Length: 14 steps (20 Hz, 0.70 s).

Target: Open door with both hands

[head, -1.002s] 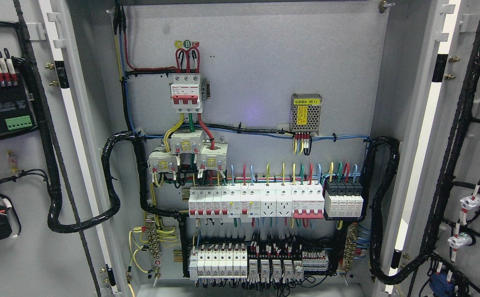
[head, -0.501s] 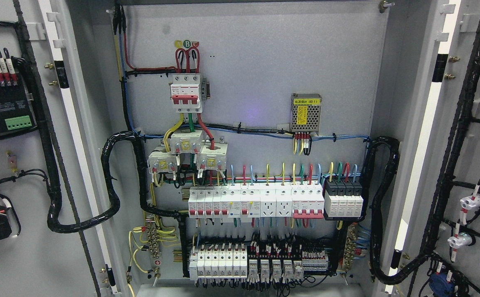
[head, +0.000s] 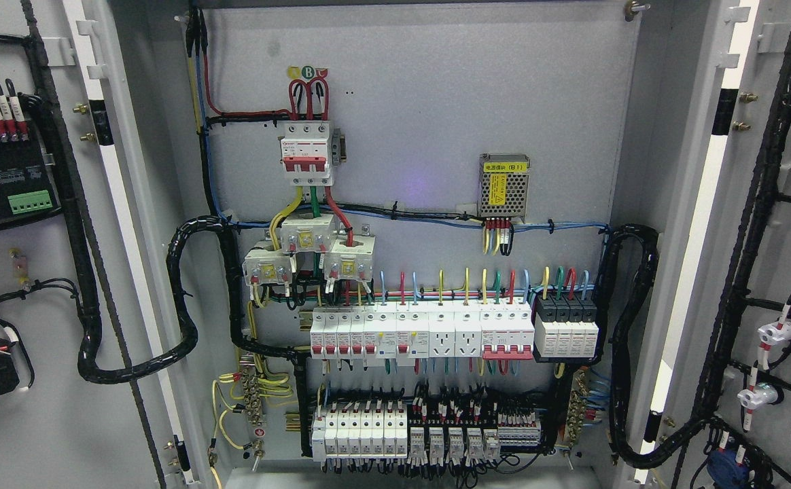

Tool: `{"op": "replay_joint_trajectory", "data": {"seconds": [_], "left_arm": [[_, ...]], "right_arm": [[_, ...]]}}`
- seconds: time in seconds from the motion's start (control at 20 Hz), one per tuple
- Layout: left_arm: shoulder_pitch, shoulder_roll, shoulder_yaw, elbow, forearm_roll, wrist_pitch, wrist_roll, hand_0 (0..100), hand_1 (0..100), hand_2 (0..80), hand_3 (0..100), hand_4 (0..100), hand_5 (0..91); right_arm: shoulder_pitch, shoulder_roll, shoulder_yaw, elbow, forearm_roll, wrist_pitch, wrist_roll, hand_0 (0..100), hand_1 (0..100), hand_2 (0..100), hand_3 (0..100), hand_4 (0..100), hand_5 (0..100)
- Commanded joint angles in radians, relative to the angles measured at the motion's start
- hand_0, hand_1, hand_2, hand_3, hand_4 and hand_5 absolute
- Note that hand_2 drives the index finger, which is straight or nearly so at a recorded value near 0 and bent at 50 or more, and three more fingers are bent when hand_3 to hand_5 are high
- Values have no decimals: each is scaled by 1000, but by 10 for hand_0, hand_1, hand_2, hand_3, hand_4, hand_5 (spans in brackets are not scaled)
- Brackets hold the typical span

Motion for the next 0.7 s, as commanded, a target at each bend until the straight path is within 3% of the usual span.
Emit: {"op": "replay_joint_trajectory", "data": {"seconds": [0.0,0.35,0.65], "left_arm": [[-18,-65,33,149,-4,76,13,0,0,0,0,43,0],[-18,-77,88,149,-5,173,18,0,0,0,0,43,0],[-18,-90,110,147,-7,199,19,0,0,0,0,43,0]], "right_arm": [[1,50,22,18,89,23,-7,0,0,0,0,0,0],[1,119,22,27,89,31,-9,0,0,0,0,0,0],[3,147,21,41,89,28,-9,0,0,0,0,0,0]]}}
